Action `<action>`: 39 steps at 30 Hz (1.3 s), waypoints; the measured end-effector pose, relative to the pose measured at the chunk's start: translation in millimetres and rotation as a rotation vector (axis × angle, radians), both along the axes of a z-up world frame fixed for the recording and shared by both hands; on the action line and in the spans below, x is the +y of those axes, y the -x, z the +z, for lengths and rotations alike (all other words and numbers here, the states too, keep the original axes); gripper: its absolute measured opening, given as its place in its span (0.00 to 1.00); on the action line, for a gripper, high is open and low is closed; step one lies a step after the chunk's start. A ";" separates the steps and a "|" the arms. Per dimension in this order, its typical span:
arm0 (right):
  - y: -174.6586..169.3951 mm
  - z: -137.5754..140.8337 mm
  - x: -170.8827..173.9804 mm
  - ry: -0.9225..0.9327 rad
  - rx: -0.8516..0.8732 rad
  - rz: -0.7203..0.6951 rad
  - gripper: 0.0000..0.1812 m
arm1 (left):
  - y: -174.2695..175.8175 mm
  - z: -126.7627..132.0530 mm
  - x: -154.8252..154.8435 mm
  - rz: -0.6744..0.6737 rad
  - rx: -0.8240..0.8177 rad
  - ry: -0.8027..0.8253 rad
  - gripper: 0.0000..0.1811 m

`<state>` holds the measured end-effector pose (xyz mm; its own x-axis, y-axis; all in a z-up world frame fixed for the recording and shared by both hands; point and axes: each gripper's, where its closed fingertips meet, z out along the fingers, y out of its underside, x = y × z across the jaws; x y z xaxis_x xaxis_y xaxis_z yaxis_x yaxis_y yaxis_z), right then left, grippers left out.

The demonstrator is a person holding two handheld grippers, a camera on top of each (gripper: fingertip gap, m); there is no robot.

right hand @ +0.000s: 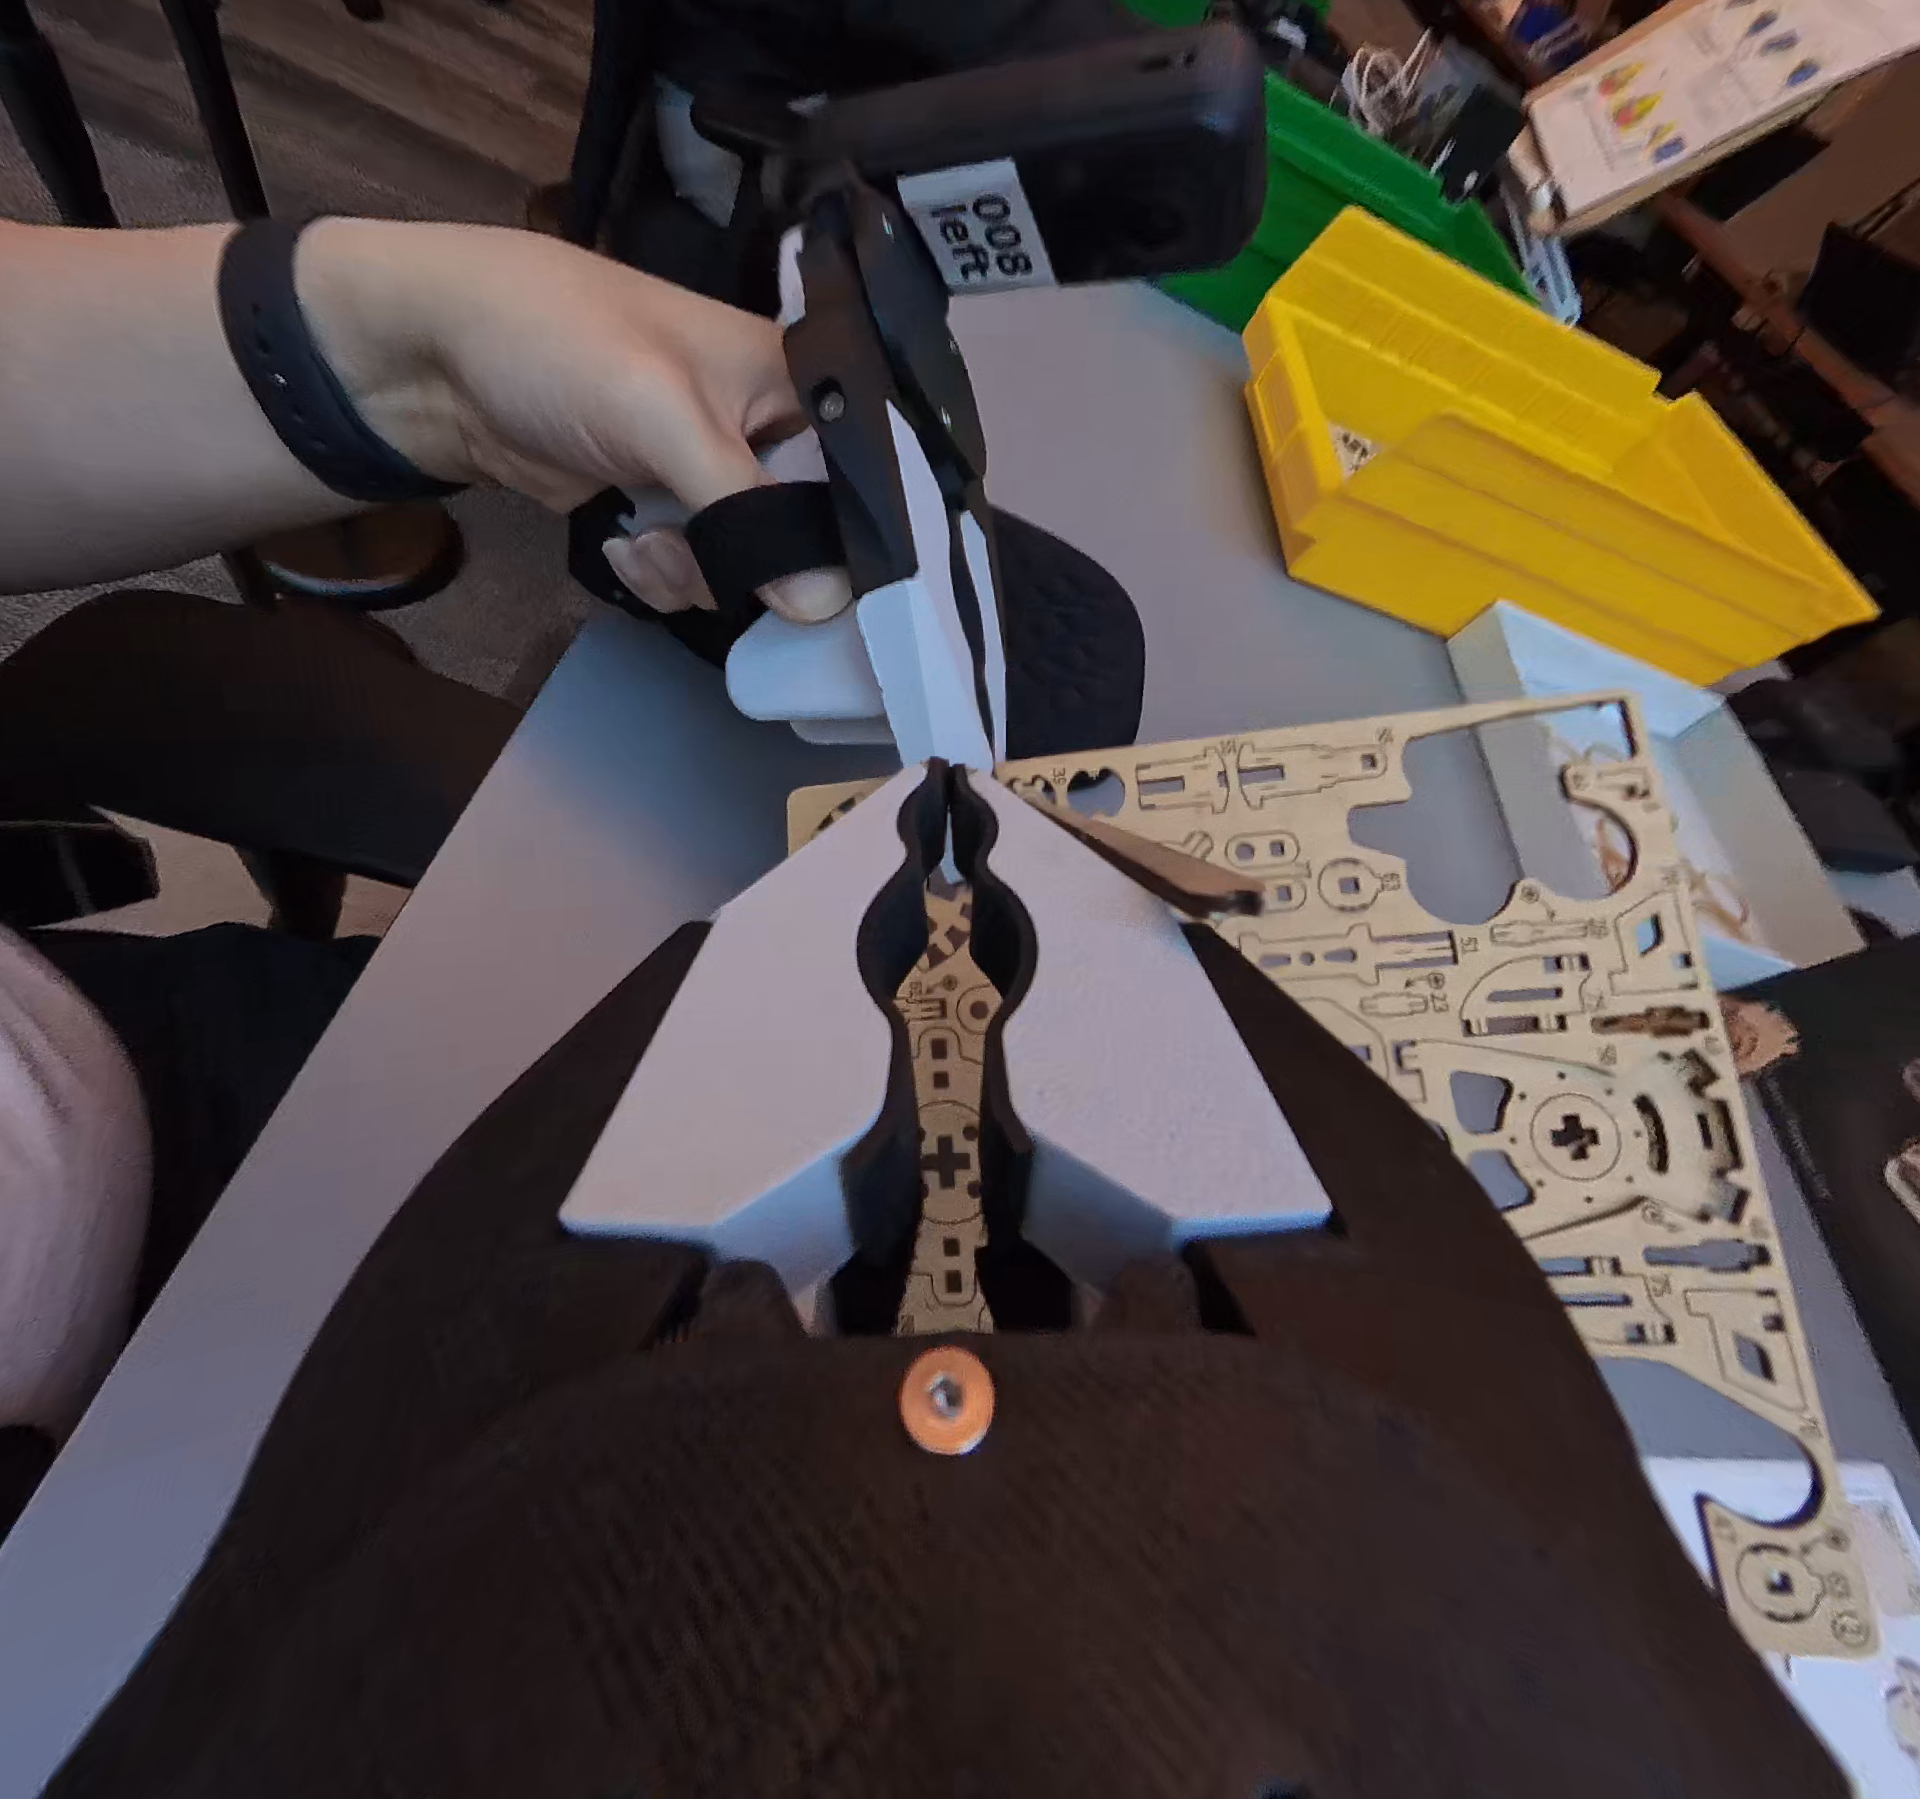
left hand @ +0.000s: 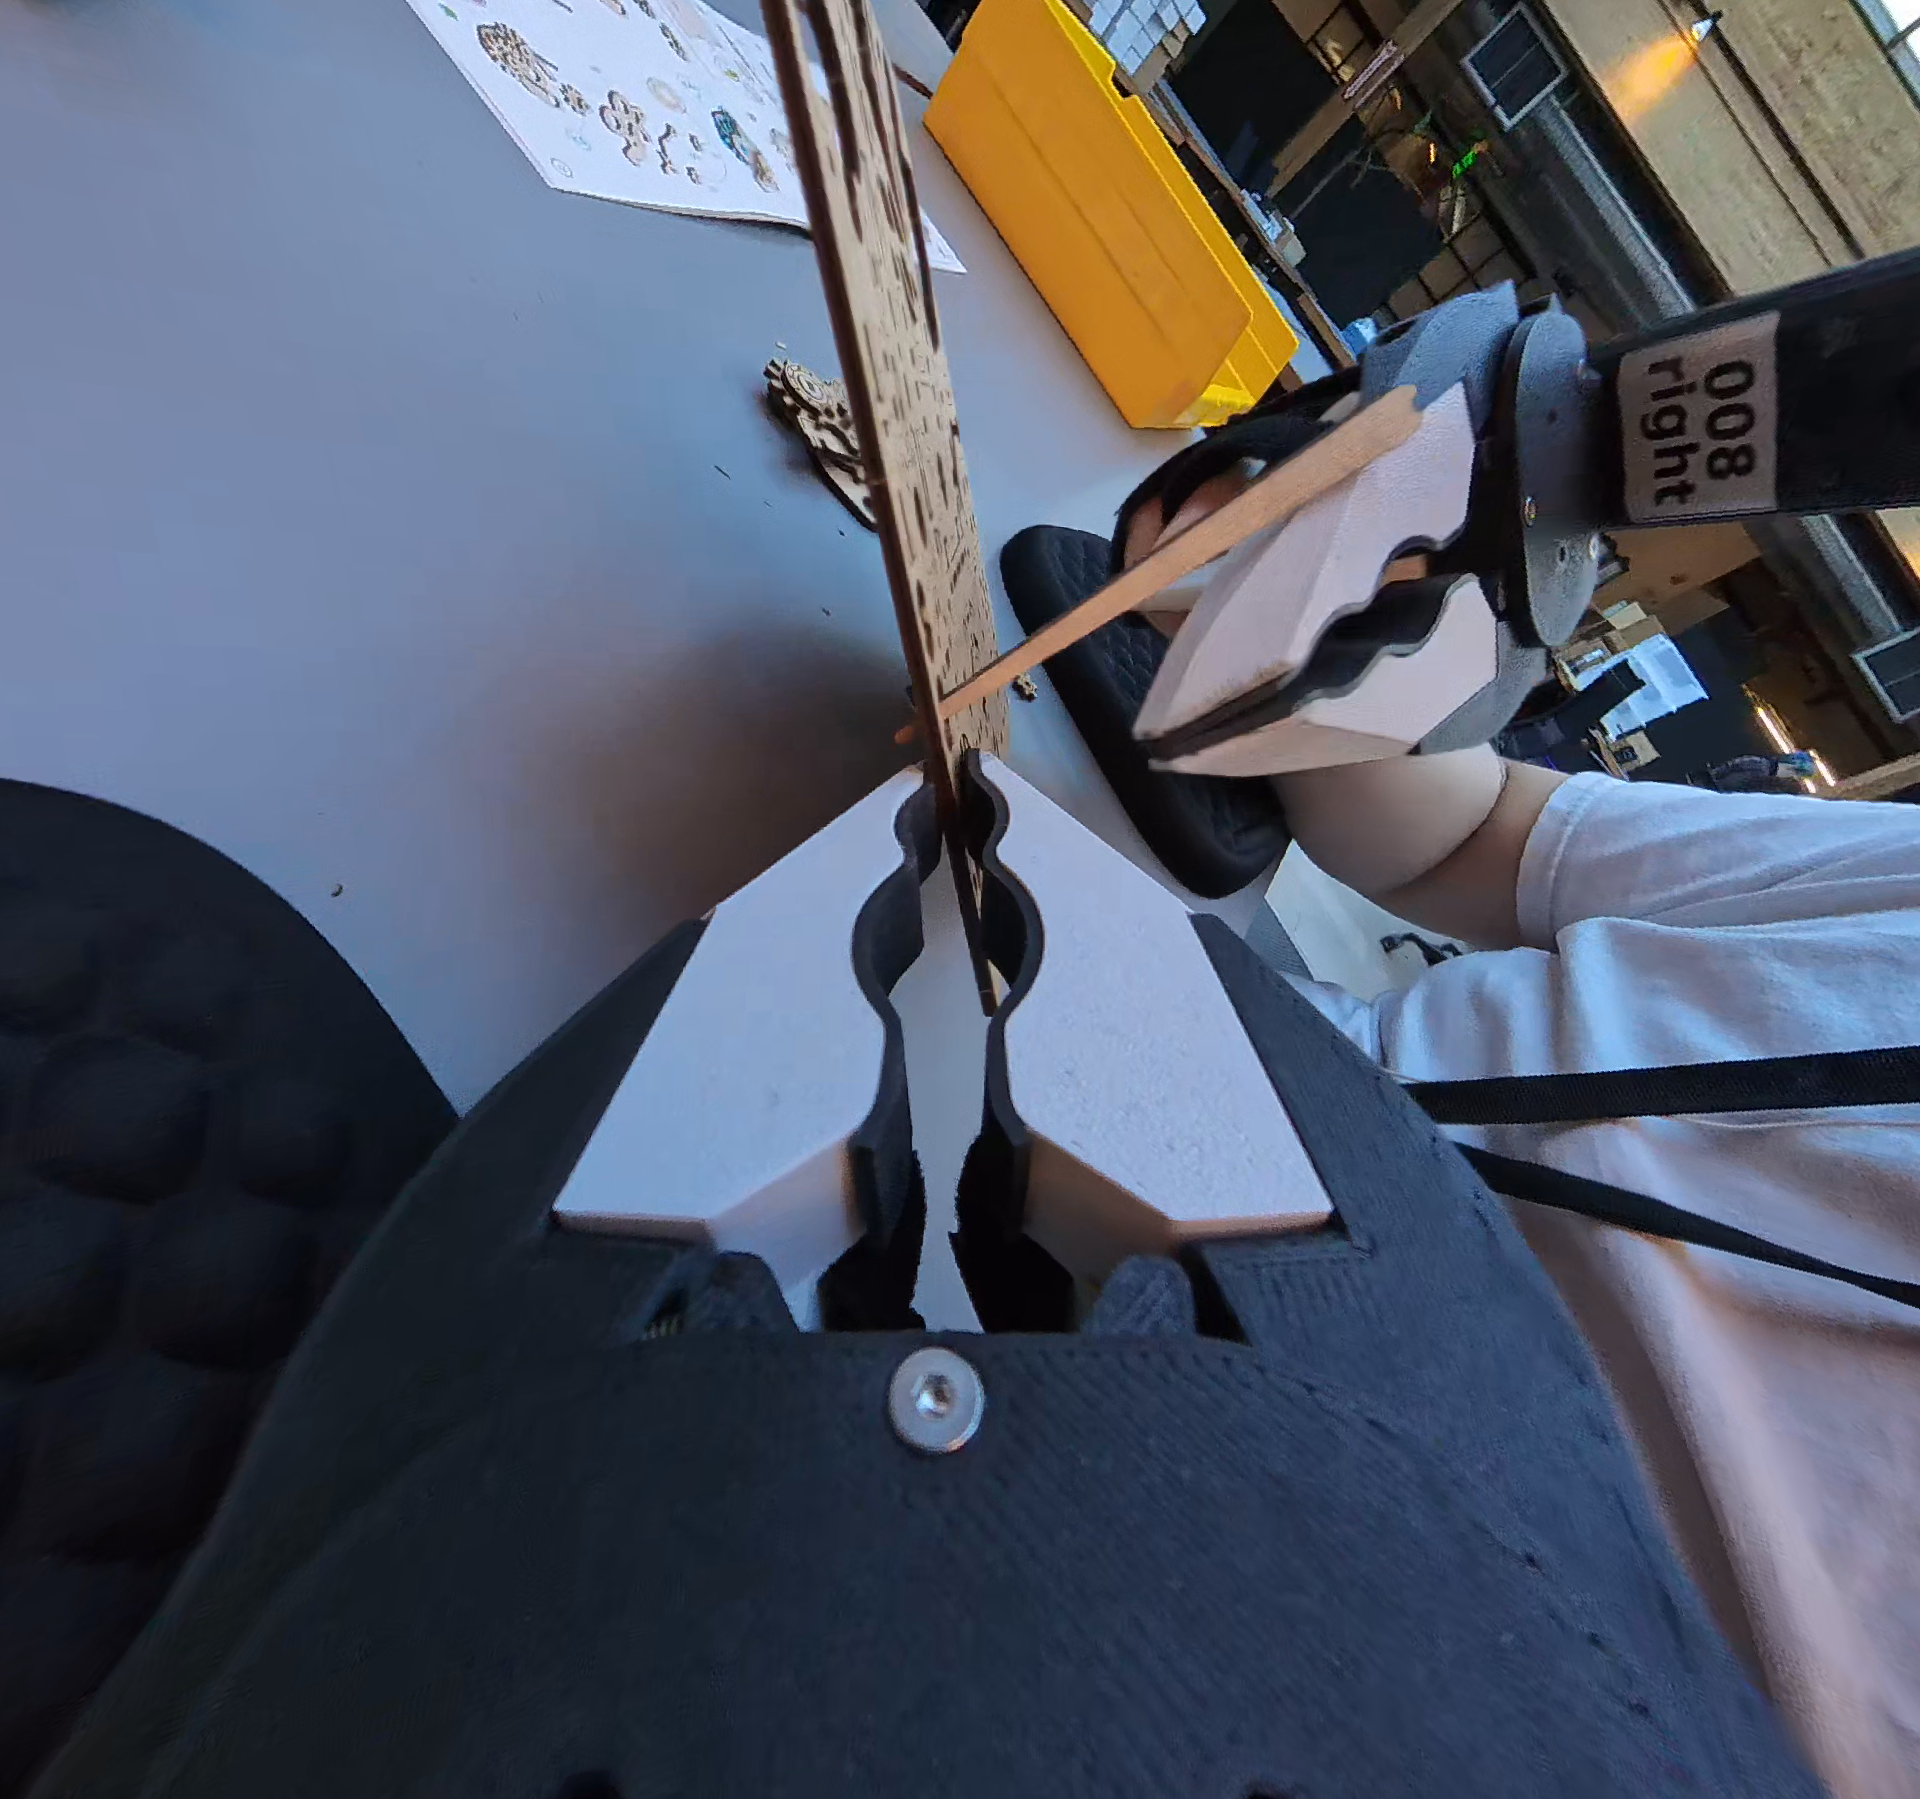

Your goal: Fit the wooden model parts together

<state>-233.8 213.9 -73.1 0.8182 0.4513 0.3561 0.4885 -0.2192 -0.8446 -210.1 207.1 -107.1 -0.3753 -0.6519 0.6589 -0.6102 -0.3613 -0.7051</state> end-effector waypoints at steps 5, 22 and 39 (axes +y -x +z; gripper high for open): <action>-23.4 -20.4 -12.2 0.114 0.076 -0.091 0.11 | 2.1 0.5 1.2 0.008 -0.001 0.001 0.01; -25.6 23.6 2.8 0.013 0.119 0.023 0.04 | -2.6 -3.4 3.0 0.029 0.002 -0.053 0.02; -24.4 33.0 -1.6 -0.057 0.249 -0.072 0.03 | -5.9 -4.5 1.4 0.043 0.004 -0.049 0.02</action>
<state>-209.4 212.3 -40.1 0.9132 0.3735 0.1627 0.2487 -0.1945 -0.9489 -204.1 208.5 -111.6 -0.3437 -0.6985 0.6277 -0.5981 -0.3525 -0.7197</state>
